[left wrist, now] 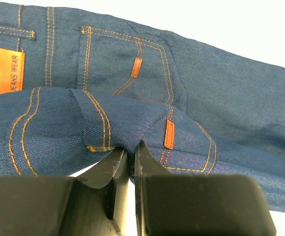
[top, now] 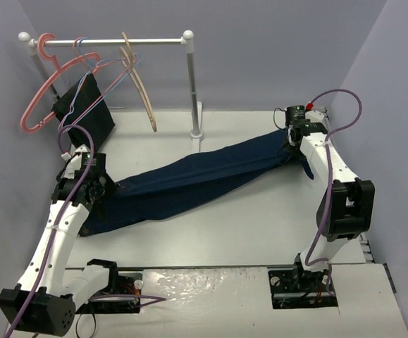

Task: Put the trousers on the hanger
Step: Fold the trousers at the center of the board.

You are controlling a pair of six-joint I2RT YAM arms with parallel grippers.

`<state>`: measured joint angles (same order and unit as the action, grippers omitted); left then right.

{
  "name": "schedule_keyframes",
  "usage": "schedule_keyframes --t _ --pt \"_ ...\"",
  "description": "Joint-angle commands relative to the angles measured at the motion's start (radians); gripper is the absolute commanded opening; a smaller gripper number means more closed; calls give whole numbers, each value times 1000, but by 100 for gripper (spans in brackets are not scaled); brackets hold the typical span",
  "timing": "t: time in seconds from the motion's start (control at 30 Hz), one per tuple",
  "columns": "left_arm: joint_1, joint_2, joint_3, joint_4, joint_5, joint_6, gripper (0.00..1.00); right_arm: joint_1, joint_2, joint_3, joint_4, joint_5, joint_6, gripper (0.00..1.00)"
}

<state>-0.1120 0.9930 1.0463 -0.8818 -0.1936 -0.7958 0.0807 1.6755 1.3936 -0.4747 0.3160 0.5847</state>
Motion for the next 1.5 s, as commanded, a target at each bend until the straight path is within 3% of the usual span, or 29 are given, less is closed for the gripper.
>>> schedule_keyframes --t 0.0,0.33,0.63,0.7,0.8,0.97,1.03,1.27,1.47 --pt "33 43 -6 9 -219 75 0 -50 74 112 92 299 -96 0" --pt "84 179 -10 104 -218 100 0 -61 291 315 88 228 -176 5" --pt "106 295 45 256 -183 132 3 -58 523 667 88 128 -285 18" --pt "106 317 57 302 -161 144 12 -58 568 754 87 113 -315 22" --pt "106 346 95 325 -135 182 33 -58 576 806 88 99 -351 41" --pt "106 310 150 311 -117 242 71 -58 469 738 91 81 -373 50" --pt "106 246 150 304 -101 264 77 -58 409 693 93 3 -376 50" --pt "89 55 -45 265 55 180 78 -27 264 302 234 -218 -272 49" --pt "83 29 -230 299 92 105 78 41 330 169 356 -214 -246 48"
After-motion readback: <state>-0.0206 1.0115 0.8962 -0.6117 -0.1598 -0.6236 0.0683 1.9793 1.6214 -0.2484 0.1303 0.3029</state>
